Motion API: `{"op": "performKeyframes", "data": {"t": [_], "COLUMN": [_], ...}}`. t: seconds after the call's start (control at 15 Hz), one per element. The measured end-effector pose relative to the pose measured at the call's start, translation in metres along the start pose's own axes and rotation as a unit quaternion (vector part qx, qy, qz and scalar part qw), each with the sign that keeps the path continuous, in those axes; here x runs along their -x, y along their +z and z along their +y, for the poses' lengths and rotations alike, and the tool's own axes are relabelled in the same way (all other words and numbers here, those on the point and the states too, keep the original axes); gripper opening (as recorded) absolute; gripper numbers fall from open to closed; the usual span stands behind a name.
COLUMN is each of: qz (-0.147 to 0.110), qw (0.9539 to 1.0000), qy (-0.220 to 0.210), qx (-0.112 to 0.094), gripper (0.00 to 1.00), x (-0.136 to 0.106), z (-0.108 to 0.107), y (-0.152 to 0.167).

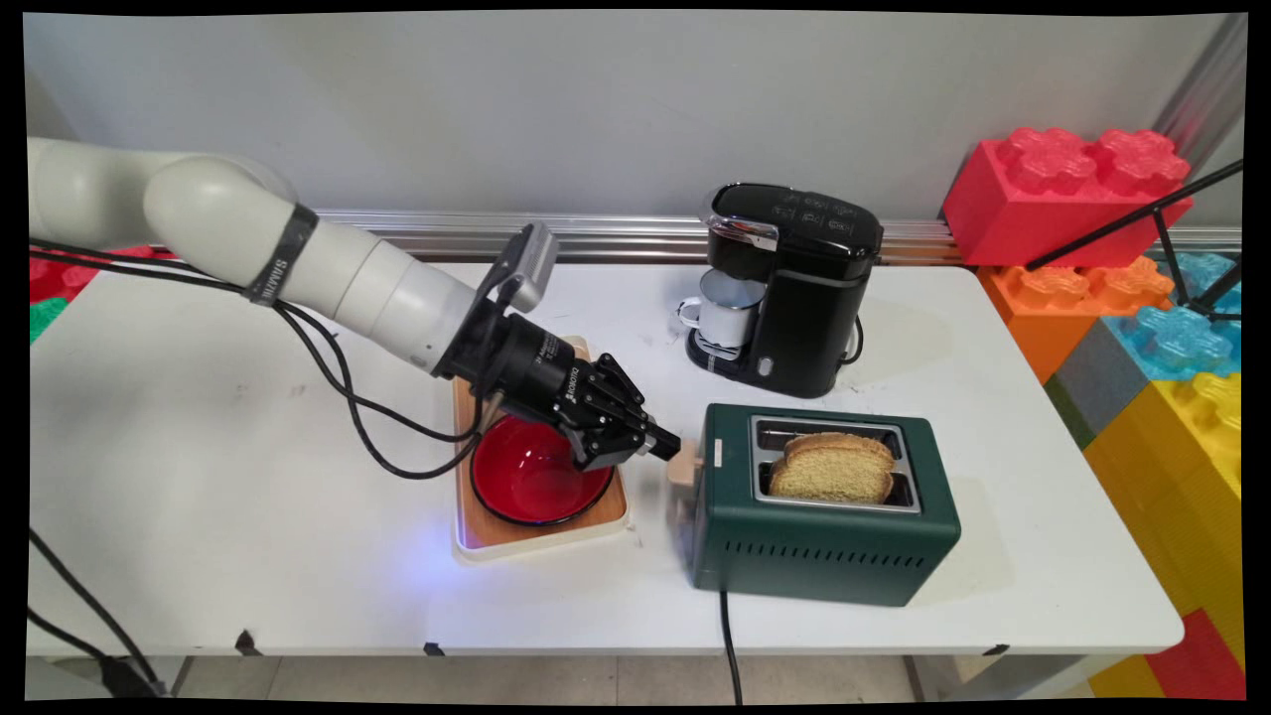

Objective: Press the toaster switch

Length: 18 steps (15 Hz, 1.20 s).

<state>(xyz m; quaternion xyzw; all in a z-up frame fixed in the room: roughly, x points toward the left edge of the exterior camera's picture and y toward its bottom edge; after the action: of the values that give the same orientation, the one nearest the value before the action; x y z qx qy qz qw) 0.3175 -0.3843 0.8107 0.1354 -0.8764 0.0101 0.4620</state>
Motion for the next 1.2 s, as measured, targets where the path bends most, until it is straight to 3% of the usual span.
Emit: {"op": "performKeyframes", "data": {"t": [1.2], "qz": [0.001], "qw": [1.0000], "qy": [-0.009], "qx": [-0.004], "gripper": [0.00], "x": [0.014], "z": [-0.001], "y": [0.026]}}
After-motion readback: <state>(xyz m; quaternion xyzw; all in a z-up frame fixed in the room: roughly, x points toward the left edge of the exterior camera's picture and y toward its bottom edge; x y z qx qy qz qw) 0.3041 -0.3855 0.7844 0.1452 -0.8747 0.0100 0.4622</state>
